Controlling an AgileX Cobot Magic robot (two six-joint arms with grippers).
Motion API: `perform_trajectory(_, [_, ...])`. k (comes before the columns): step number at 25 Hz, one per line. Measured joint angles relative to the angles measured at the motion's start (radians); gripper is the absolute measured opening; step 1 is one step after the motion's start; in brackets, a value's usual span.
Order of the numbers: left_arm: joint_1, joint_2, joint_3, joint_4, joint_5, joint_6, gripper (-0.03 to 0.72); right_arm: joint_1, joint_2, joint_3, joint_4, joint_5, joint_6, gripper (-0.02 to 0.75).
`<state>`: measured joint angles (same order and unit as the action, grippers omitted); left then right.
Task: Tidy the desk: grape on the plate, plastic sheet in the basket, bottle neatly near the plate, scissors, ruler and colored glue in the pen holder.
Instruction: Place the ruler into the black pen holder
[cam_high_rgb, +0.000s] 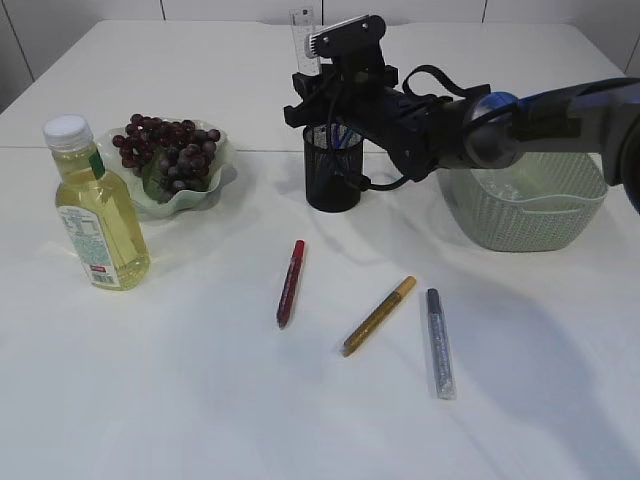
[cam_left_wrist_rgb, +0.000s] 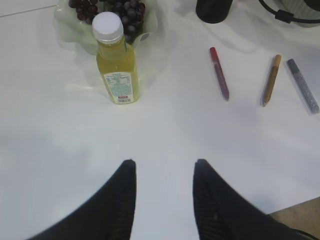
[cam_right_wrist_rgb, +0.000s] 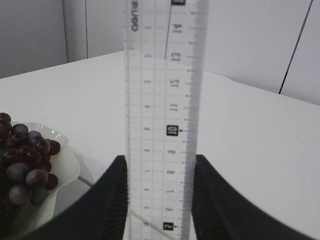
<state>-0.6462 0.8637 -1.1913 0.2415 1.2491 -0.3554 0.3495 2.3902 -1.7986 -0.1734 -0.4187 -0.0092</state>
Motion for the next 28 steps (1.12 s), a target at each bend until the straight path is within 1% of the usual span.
perform_trajectory(23, [0.0, 0.0, 0.0, 0.0, -0.007, 0.0, 0.251, -0.002, 0.01, 0.0, 0.0, -0.013, 0.0, 0.301])
perform_trajectory(28, [0.0, 0.0, 0.0, 0.0, -0.007, 0.0, 0.249, -0.002, 0.01, -0.002, 0.007, -0.001, 0.0, 0.311])
